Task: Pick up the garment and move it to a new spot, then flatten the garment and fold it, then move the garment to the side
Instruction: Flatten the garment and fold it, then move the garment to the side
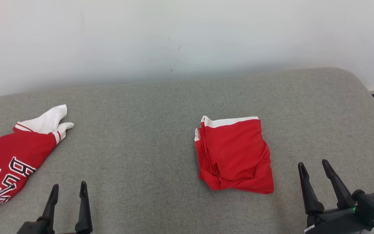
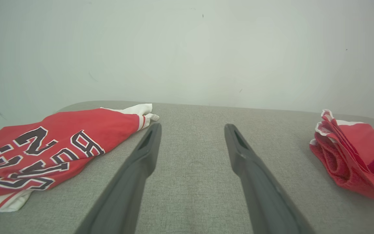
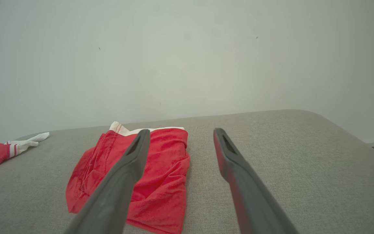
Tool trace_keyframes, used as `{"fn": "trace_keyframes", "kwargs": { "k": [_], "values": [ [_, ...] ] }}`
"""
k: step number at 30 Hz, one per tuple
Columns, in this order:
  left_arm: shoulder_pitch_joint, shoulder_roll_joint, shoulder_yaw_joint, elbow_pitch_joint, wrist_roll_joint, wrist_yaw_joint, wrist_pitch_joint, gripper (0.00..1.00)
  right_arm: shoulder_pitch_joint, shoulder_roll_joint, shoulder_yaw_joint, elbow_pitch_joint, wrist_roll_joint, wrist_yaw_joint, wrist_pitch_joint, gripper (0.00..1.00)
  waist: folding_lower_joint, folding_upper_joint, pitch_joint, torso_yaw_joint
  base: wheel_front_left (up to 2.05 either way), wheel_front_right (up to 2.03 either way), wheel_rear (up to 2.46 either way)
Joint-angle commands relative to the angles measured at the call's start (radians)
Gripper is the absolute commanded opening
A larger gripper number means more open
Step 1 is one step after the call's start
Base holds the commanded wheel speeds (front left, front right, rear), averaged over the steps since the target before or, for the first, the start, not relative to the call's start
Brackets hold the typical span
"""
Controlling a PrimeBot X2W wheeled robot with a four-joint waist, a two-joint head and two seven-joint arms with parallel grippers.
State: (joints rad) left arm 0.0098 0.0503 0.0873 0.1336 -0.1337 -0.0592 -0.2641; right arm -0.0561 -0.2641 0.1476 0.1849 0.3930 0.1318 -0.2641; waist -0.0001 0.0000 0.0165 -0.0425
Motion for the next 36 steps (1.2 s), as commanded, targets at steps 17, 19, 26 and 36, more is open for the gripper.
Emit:
{"fn": "trace_keyframes", "kwargs": {
  "k": [17, 19, 26, 36],
  "values": [
    [0.063, 0.001, -0.020, 0.004, 0.063, -0.026, 0.000, 1.00, 0.051, 0.056, -0.025, 0.007, -0.080, -0.002, 0.000, 1.00, 0.0001, 0.0000, -0.040, 0.033, 0.00, 0.00, 0.00],
    [0.060, 0.001, -0.020, 0.009, 0.060, -0.027, 0.000, 1.00, 0.049, 0.058, -0.024, 0.012, -0.079, -0.002, 0.000, 1.00, 0.0001, 0.0000, -0.040, 0.037, 0.00, 0.00, 0.00],
    [0.057, 0.001, -0.020, 0.012, 0.055, -0.025, 0.000, 1.00, 0.047, 0.061, -0.016, 0.027, -0.075, -0.002, 0.000, 1.00, 0.0001, 0.0000, -0.043, 0.043, 0.00, 0.00, 0.00],
    [0.063, 0.001, -0.014, 0.009, 0.058, -0.028, 0.000, 1.00, 0.048, 0.067, -0.009, 0.041, -0.073, -0.002, 0.000, 1.00, 0.0001, 0.0000, -0.044, 0.037, 0.00, 0.00, 0.00]
  ]
}}
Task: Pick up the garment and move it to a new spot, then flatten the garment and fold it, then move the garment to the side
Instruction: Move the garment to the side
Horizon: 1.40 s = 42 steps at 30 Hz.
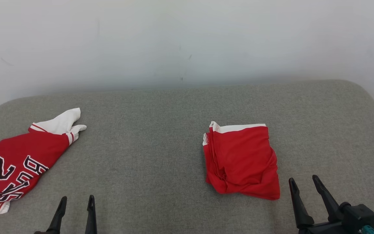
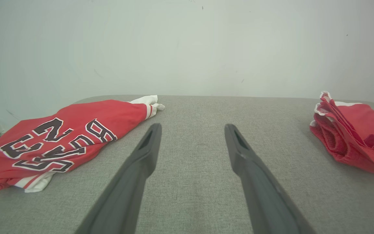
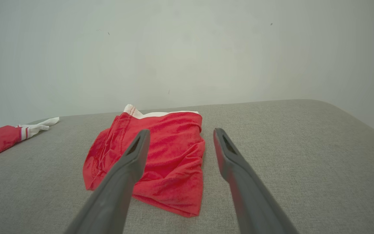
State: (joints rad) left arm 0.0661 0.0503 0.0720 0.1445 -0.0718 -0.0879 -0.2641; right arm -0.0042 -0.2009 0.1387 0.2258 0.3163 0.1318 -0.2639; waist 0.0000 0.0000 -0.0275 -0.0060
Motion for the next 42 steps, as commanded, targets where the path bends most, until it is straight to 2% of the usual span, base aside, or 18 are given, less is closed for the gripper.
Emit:
{"fn": "trace_keyframes", "kwargs": {
  "k": [1, 11, 16, 28, 42],
  "values": [
    [0.007, 0.001, 0.002, -0.002, -0.005, 0.001, 0.000, 1.00, -0.005, 0.003, 0.000, 0.001, 0.004, -0.002, 0.000, 1.00, 0.0000, 0.0000, 0.000, -0.001, 0.00, 0.00, 0.00],
    [-0.015, 0.000, -0.013, -0.003, -0.012, 0.008, 0.000, 1.00, -0.096, -0.036, 0.035, 0.071, 0.001, -0.002, 0.000, 1.00, 0.0000, 0.0000, 0.022, 0.004, 0.00, 0.00, 0.00],
    [-0.032, 0.000, -0.028, -0.007, -0.011, 0.008, 0.000, 1.00, -0.219, -0.072, 0.075, 0.186, 0.001, -0.002, 0.004, 1.00, 0.0000, 0.0000, 0.056, 0.023, 0.00, 0.00, 0.00],
    [-0.119, 0.000, -0.084, -0.006, -0.029, 0.029, 0.000, 1.00, -0.510, -0.144, 0.180, 0.510, 0.091, -0.002, 0.043, 1.00, 0.0000, 0.0000, 0.199, 0.095, 0.00, 0.00, 0.00],
    [-0.165, 0.001, -0.103, 0.012, -0.042, 0.044, 0.000, 1.00, -0.595, -0.101, 0.332, 0.736, 0.245, -0.002, 0.064, 1.00, 0.0000, 0.0000, 0.221, 0.105, 0.00, 0.00, 0.00]
  ]
}}
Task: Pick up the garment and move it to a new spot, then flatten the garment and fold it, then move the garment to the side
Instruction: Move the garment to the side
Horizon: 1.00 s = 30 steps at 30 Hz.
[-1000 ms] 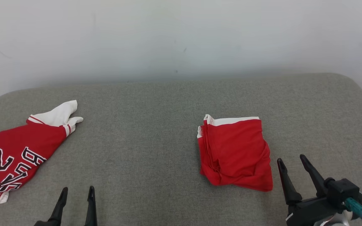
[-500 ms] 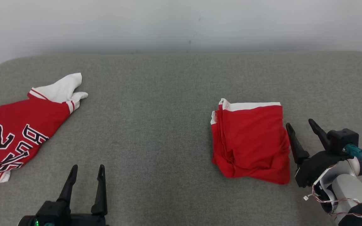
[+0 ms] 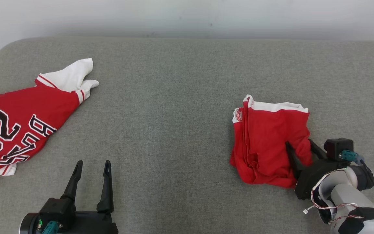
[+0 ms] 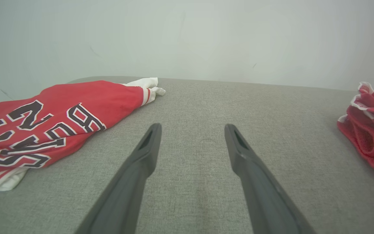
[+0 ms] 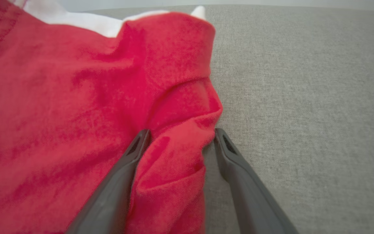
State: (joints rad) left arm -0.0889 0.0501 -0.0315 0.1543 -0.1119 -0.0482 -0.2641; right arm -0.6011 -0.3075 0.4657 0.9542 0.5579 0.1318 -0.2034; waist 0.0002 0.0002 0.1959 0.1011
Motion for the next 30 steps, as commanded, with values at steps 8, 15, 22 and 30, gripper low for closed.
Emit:
{"fn": "trace_keyframes", "kwargs": {
  "k": [8, 15, 22, 30],
  "values": [
    [-0.003, 0.001, -0.003, 0.001, -0.014, 0.009, 0.000, 1.00, -0.008, 0.014, 0.083, 0.052, 0.096, -0.002, 0.033, 0.00, -0.0002, -0.0002, -0.001, -0.021, 0.00, 0.00, 0.00],
    [-0.045, 0.001, -0.009, -0.021, -0.015, 0.001, 0.000, 1.00, -0.123, -0.078, 0.172, 0.021, 0.086, -0.003, 0.015, 0.00, -0.0002, -0.0002, 0.076, -0.053, 0.00, 0.00, 0.00],
    [-0.119, 0.001, -0.027, -0.072, 0.013, -0.011, 0.000, 1.00, -0.290, -0.237, 0.292, -0.061, 0.068, -0.003, 0.024, 0.00, -0.0002, -0.0002, 0.237, -0.125, 0.00, 0.00, 0.00],
    [-0.211, 0.005, -0.030, -0.170, 0.052, -0.020, 0.000, 1.00, -0.471, -0.428, 0.349, -0.129, 0.098, -0.002, 0.010, 0.00, -0.0002, -0.0002, 0.417, -0.222, 0.00, 0.00, 0.00]
  ]
}}
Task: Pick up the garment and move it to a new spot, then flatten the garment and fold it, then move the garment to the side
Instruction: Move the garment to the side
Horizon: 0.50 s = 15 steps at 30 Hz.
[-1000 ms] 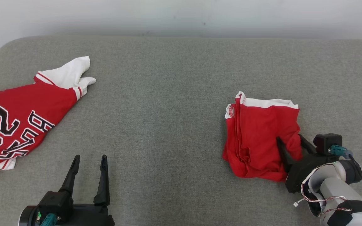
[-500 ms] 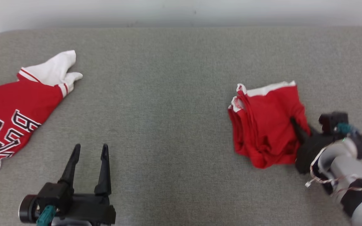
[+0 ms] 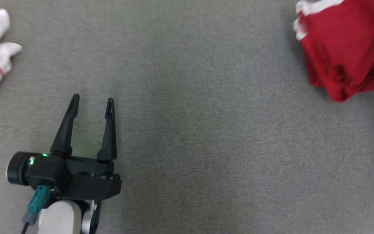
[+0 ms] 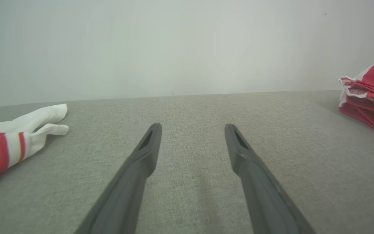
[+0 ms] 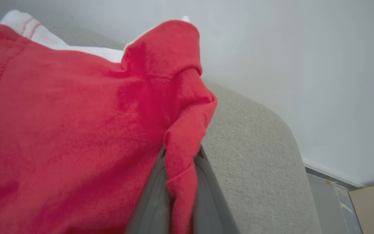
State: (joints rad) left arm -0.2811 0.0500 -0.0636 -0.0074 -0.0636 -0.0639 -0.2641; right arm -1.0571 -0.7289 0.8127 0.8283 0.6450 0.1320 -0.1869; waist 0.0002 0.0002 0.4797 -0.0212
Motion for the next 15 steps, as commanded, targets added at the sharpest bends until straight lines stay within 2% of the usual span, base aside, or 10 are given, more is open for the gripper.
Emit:
{"fn": "trace_keyframes", "kwargs": {
  "k": [1, 5, 15],
  "values": [
    [-0.024, 0.009, 0.004, -0.019, 0.010, -0.004, 0.000, 1.00, -0.033, -0.028, 0.005, -0.005, 0.014, -0.003, -0.007, 0.00, -0.0002, -0.0002, 0.147, -0.109, 0.00, 0.00, 0.00],
    [-0.035, 0.022, 0.014, -0.052, 0.025, -0.009, 0.000, 1.00, -0.087, -0.093, 0.016, -0.003, 0.027, -0.003, -0.017, 0.00, -0.0002, -0.0002, 0.181, -0.141, 0.00, 0.00, 0.00],
    [-0.002, 0.033, 0.019, -0.104, 0.048, -0.001, 0.001, 1.00, -0.182, -0.153, 0.038, 0.010, 0.046, -0.003, -0.008, 0.00, -0.0002, -0.0002, 0.201, -0.173, 0.00, 0.00, 0.00]
  ]
}}
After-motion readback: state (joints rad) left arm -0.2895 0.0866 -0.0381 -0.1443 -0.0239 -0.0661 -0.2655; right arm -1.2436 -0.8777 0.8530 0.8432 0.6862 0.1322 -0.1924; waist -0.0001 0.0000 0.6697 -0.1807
